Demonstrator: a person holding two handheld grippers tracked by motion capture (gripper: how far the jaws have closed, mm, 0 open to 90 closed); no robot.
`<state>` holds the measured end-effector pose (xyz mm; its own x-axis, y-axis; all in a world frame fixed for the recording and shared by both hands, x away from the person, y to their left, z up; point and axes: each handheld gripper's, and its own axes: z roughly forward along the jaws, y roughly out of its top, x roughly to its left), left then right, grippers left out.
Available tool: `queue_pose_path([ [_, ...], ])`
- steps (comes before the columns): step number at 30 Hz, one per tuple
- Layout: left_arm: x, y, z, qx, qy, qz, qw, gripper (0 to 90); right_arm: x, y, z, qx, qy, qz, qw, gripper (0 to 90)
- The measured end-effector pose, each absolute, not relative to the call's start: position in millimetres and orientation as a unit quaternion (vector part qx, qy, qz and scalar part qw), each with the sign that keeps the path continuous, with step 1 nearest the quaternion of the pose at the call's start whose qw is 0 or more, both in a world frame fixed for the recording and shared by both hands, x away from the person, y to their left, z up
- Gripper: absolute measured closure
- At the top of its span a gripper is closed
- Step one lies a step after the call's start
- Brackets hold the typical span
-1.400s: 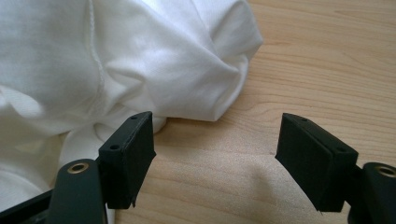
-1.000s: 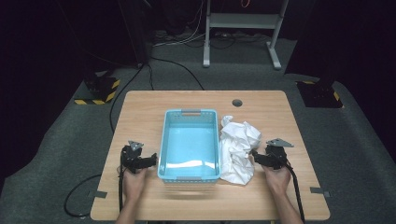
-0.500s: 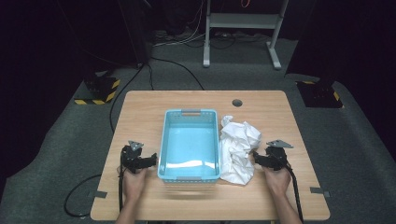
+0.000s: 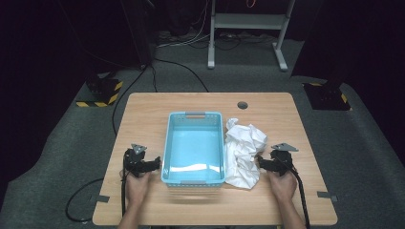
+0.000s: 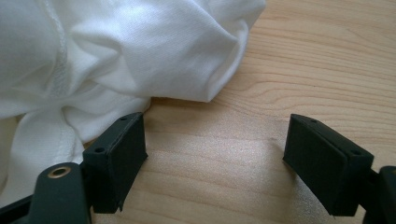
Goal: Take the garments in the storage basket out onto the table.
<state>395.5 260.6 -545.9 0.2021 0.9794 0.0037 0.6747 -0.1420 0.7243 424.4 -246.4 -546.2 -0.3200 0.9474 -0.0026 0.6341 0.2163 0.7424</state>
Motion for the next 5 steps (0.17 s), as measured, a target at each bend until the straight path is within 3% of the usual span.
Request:
queue_pose_path([
  [5, 395.5, 260.6, -545.8, 0.713, 0.58, 0.25, 0.304, 9.6, 424.5, -246.7, -546.2, 0.532, 0.743, 0.33, 0.237, 20.1],
])
